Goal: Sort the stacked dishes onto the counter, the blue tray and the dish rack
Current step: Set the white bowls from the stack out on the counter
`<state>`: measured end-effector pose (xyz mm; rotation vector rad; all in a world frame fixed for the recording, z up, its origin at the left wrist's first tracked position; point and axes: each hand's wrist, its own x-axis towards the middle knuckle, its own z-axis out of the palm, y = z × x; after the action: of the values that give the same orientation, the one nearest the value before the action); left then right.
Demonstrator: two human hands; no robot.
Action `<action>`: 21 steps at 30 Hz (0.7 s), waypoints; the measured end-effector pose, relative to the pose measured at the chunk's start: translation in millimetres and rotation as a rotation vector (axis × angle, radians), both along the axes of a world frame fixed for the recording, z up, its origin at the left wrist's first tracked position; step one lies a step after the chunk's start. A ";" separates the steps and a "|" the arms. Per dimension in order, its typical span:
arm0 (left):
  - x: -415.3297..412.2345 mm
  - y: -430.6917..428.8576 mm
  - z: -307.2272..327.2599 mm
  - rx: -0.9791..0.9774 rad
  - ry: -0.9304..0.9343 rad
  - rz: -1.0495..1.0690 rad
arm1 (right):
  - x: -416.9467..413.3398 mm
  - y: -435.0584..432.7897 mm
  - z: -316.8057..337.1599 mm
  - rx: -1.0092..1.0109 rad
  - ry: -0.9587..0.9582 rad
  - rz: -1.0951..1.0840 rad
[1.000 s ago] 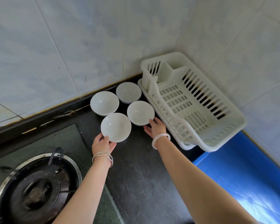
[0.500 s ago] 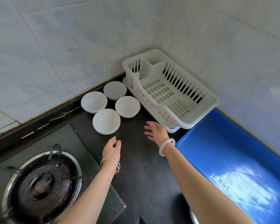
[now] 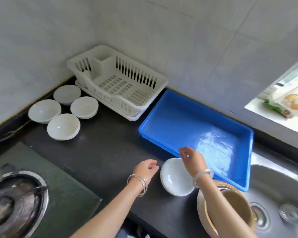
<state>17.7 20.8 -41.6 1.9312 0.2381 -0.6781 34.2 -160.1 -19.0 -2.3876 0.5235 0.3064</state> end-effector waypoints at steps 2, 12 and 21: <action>-7.1 -14.5 -0.5 0.025 0.011 -0.047 | -18.7 -16.5 -5.6 -0.143 0.058 -0.002; -25.5 -33.8 -9.3 0.037 0.035 -0.003 | -49.1 -35.3 -18.1 -0.143 0.132 -0.039; -30.5 -33.7 -20.6 -0.135 0.143 0.141 | -45.9 -31.1 -21.4 -0.302 0.101 0.035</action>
<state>-12.7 -12.9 -62.2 1.7218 0.4037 -0.7209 -11.7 -191.2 -40.4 -2.6862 0.6114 0.3880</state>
